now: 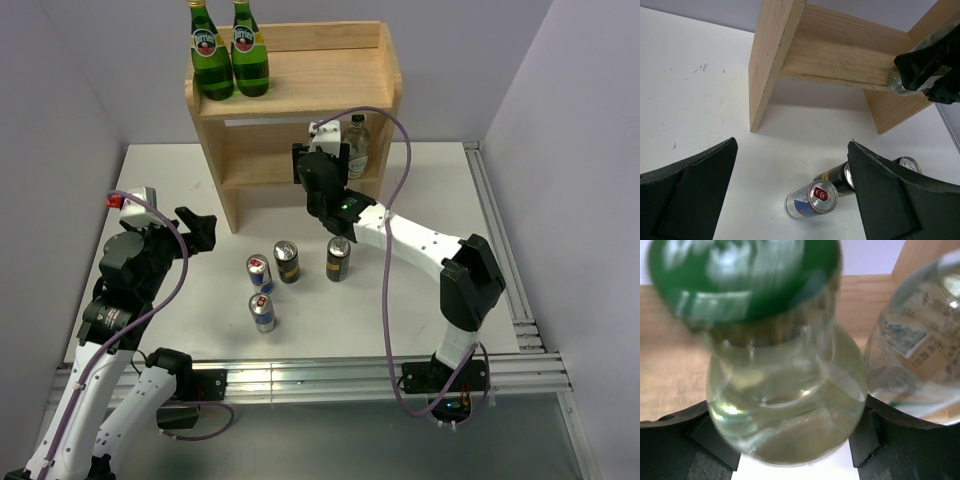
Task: Place and organize the beverage onto the shelf
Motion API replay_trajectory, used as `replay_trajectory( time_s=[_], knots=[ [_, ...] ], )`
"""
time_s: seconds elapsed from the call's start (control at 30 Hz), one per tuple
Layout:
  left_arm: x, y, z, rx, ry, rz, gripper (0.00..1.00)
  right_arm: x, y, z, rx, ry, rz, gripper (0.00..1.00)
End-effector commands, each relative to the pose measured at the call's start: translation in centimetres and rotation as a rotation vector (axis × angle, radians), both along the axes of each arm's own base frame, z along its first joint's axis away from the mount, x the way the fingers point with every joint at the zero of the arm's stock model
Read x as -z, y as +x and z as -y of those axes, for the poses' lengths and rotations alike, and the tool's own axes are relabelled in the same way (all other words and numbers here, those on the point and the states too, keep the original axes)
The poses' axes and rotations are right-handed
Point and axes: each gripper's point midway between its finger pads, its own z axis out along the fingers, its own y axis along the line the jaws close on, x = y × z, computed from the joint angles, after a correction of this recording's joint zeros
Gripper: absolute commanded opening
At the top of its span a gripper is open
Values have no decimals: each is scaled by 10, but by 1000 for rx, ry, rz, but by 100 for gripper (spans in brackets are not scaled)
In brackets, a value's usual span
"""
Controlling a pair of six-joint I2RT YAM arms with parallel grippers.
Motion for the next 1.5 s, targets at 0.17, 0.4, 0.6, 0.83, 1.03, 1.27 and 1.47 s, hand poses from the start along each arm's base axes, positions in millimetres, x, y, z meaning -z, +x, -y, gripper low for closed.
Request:
replay_trajectory(
  time_s=[0.17,0.4,0.6,0.83,1.03,1.27,1.47],
  knots=[
    [-8,1,1,11,1,36,99,-76,26,4,73,150,198,0],
    [-7,1,1,11,0,34,99,-64,38,2,112,124,192,0],
    [-7,2,1,11,2,33,99,-51,39,2,121,119,163,10],
    [-7,2,1,9,2,33,99,-43,38,3,123,111,147,88],
    [-8,2,1,9,1,34,99,-38,41,2,125,101,134,96],
    [-7,2,1,9,3,33,99,-31,37,1,116,114,113,96],
    [-7,2,1,8,2,33,99,-24,28,-4,52,122,89,100]
  ],
)
